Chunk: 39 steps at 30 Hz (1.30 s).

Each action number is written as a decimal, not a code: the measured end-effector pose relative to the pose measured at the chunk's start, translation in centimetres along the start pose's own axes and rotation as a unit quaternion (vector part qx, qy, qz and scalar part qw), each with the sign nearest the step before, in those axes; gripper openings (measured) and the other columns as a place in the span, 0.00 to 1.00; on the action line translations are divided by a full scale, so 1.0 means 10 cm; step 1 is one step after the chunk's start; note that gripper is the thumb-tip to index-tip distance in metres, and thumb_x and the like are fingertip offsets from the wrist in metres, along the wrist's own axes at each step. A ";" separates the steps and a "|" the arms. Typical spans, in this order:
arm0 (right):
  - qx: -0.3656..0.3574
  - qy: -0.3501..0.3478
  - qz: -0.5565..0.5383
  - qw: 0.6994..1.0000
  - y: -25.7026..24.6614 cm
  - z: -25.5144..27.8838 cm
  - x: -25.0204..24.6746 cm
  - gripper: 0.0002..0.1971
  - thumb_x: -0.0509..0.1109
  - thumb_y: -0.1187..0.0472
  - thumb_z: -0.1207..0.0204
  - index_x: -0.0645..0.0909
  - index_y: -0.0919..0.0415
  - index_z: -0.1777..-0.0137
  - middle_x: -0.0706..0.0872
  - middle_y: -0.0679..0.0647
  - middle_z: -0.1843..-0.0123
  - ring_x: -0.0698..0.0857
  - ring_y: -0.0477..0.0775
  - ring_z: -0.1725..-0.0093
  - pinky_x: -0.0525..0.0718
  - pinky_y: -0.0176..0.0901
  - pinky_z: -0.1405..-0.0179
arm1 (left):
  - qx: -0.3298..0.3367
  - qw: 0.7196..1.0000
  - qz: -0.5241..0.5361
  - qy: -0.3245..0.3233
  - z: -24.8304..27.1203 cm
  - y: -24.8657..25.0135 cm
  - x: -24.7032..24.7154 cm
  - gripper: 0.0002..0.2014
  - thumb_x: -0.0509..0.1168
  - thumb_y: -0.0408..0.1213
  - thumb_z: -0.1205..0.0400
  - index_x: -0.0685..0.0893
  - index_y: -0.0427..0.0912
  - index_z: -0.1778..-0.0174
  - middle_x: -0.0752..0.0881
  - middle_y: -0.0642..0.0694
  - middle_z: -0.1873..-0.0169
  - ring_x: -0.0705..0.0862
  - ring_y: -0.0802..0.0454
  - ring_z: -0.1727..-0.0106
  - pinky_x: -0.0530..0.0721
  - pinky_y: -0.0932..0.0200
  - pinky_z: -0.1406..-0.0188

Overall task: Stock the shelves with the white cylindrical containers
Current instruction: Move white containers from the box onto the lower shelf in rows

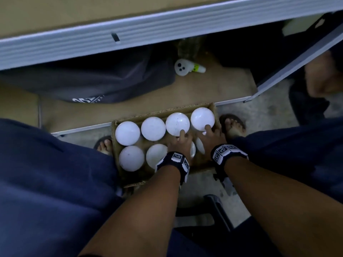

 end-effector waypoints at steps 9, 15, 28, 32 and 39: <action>0.011 -0.004 0.018 1.000 -0.01 -0.08 0.08 0.37 0.74 0.43 0.37 0.68 0.46 0.27 0.66 0.60 0.28 0.78 0.66 0.42 0.72 0.57 0.40 | 0.018 0.998 -0.031 0.055 0.05 0.04 -0.03 0.27 0.72 0.32 0.30 0.72 0.44 0.36 0.64 0.40 0.29 0.79 0.33 0.43 0.84 0.46 0.55; 0.017 -0.043 0.009 0.999 0.01 0.08 -0.11 0.38 0.73 0.44 0.32 0.62 0.45 0.23 0.59 0.59 0.24 0.70 0.70 0.31 0.69 0.61 0.31 | 0.001 1.000 0.008 0.004 0.12 0.00 -0.18 0.39 0.78 0.41 0.36 0.67 0.48 0.30 0.64 0.42 0.32 0.74 0.32 0.34 0.82 0.40 0.40; -0.039 -0.024 -0.003 0.999 -0.03 0.46 -1.37 0.51 0.79 0.44 0.61 0.66 0.43 0.31 0.63 0.59 0.21 0.67 0.71 0.26 0.82 0.65 0.43 | 0.033 0.997 0.045 0.059 0.97 0.07 -1.68 0.42 0.79 0.47 0.39 0.69 0.47 0.30 0.68 0.43 0.32 0.75 0.37 0.34 0.80 0.49 0.46; -0.053 0.072 -0.003 0.996 -0.18 1.22 -2.13 0.46 0.83 0.49 0.48 0.66 0.44 0.28 0.62 0.55 0.31 0.70 0.70 0.32 0.79 0.62 0.40 | 0.049 0.993 0.021 0.108 1.42 0.05 -2.24 0.44 0.79 0.54 0.43 0.70 0.50 0.32 0.68 0.45 0.41 0.75 0.37 0.39 0.83 0.43 0.43; -0.117 0.186 -0.022 0.975 -0.43 2.00 -3.05 0.46 0.83 0.48 0.44 0.65 0.43 0.26 0.65 0.53 0.31 0.72 0.67 0.32 0.78 0.59 0.38 | 0.083 0.970 0.040 0.226 2.29 -0.10 -3.15 0.44 0.79 0.47 0.39 0.69 0.52 0.26 0.71 0.47 0.35 0.77 0.42 0.35 0.82 0.49 0.40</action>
Point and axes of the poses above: each hand's wrist, its own z-axis away from the middle knuckle, its own x-axis out of the palm, y = z × x, the point moved 2 cm from there along -z, towards the middle knuckle
